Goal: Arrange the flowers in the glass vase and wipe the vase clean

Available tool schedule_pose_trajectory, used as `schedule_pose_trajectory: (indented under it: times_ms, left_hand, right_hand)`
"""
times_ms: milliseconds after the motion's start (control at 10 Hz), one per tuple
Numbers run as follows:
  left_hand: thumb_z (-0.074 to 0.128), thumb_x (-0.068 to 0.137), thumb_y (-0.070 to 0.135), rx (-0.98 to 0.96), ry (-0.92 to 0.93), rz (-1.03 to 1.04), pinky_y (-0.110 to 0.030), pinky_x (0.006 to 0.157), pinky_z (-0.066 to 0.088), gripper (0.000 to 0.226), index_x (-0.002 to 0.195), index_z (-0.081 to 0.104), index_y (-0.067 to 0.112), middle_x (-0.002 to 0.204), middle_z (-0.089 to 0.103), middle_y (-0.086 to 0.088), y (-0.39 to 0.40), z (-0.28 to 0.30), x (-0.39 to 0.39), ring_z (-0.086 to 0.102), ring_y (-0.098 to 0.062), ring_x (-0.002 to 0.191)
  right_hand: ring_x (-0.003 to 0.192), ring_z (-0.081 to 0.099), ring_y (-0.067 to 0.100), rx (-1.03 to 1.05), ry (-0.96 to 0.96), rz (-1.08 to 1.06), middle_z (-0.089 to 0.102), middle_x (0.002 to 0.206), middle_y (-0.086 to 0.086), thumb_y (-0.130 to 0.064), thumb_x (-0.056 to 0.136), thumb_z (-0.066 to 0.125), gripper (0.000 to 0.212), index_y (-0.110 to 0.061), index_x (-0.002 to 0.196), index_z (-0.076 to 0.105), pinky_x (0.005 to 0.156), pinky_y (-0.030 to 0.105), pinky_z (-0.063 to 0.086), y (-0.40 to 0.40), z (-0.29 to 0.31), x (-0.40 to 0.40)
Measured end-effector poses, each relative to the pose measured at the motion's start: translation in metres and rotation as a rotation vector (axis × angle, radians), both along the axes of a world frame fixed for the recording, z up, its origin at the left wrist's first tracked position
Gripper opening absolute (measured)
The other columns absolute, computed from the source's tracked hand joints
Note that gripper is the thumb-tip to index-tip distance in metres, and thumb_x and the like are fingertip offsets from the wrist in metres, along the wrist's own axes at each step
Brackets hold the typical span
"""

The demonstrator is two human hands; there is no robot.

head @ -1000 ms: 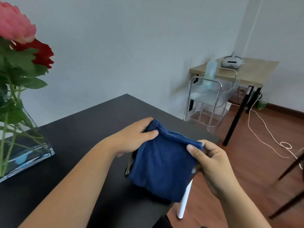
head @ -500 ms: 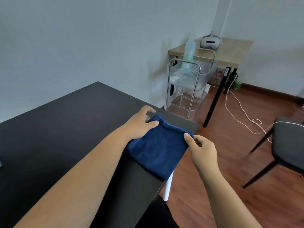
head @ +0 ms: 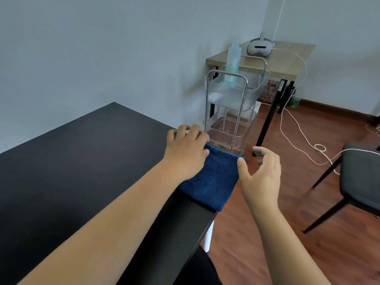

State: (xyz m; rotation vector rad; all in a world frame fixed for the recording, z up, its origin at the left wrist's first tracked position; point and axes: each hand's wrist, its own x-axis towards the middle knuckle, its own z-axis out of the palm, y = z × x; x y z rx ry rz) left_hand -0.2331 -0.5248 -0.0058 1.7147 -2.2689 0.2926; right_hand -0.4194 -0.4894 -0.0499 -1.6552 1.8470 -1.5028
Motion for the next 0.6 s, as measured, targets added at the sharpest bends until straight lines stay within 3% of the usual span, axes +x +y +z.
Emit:
schedule_pose_trajectory:
  times_ms: [100, 200, 300, 400, 500, 600]
  left_hand:
    - [0.026, 0.100, 0.048, 0.212, -0.058, -0.065, -0.052, 0.114, -0.011, 0.050, 0.146, 0.039, 0.033, 0.162, 0.014, 0.014, 0.026, -0.013, 0.008, -0.005, -0.022, 0.149]
    - [0.010, 0.094, 0.063, 0.369, -0.099, -0.029, -0.056, 0.114, -0.017, 0.066, 0.154, 0.011, 0.037, 0.163, -0.001, 0.019, 0.037, -0.023, 0.029, -0.015, -0.021, 0.150]
    - [0.014, 0.094, 0.067, 0.466, 0.008, -0.064, -0.056, 0.117, -0.010, 0.066, 0.154, 0.003, 0.041, 0.161, -0.008, 0.024, 0.038, -0.026, 0.044, -0.013, -0.015, 0.150]
    - [0.016, 0.095, 0.066, 0.467, 0.057, -0.109, -0.055, 0.118, -0.008, 0.066, 0.154, 0.004, 0.041, 0.161, -0.007, 0.025, 0.038, -0.029, 0.048, -0.012, -0.012, 0.150]
    - [0.012, 0.093, 0.068, 0.436, 0.112, -0.135, -0.051, 0.118, -0.011, 0.068, 0.154, 0.002, 0.041, 0.160, -0.009, 0.025, 0.047, -0.025, 0.060, -0.016, -0.008, 0.148]
    - [0.010, 0.092, 0.070, 0.314, 0.266, -0.129, -0.043, 0.119, -0.010, 0.070, 0.155, 0.002, 0.040, 0.159, -0.009, 0.028, 0.075, -0.025, 0.090, -0.015, -0.003, 0.148]
  right_hand:
    - [0.115, 0.051, 0.010, -0.024, 0.183, 0.250, 0.057, 0.127, -0.006, -0.025, 0.090, 0.059, 0.034, -0.021, 0.123, 0.061, 0.092, 0.007, 0.034, 0.009, 0.011, 0.010]
    - [0.142, 0.026, 0.020, 0.122, 0.419, 0.336, 0.034, 0.154, 0.001, -0.036, 0.096, 0.052, 0.050, -0.019, 0.142, 0.046, 0.115, 0.037, 0.024, 0.014, 0.009, 0.020]
    - [0.148, 0.004, 0.016, 0.328, 0.556, 0.373, 0.012, 0.161, -0.006, -0.051, 0.097, 0.033, 0.059, -0.028, 0.150, 0.027, 0.117, 0.050, 0.009, 0.014, -0.002, 0.022]
    - [0.148, -0.001, 0.012, 0.380, 0.566, 0.401, 0.007, 0.162, -0.010, -0.057, 0.094, 0.027, 0.062, -0.032, 0.151, 0.023, 0.116, 0.053, 0.003, 0.013, -0.003, 0.018]
    - [0.148, 0.001, 0.014, 0.414, 0.596, 0.379, 0.008, 0.162, -0.009, -0.054, 0.097, 0.030, 0.058, -0.033, 0.151, 0.024, 0.115, 0.057, -0.001, 0.015, 0.002, 0.023]
    - [0.148, 0.008, 0.016, 0.286, 0.498, 0.351, 0.018, 0.160, -0.006, -0.046, 0.097, 0.041, 0.054, -0.034, 0.148, 0.030, 0.115, 0.057, 0.000, 0.024, 0.015, 0.033]
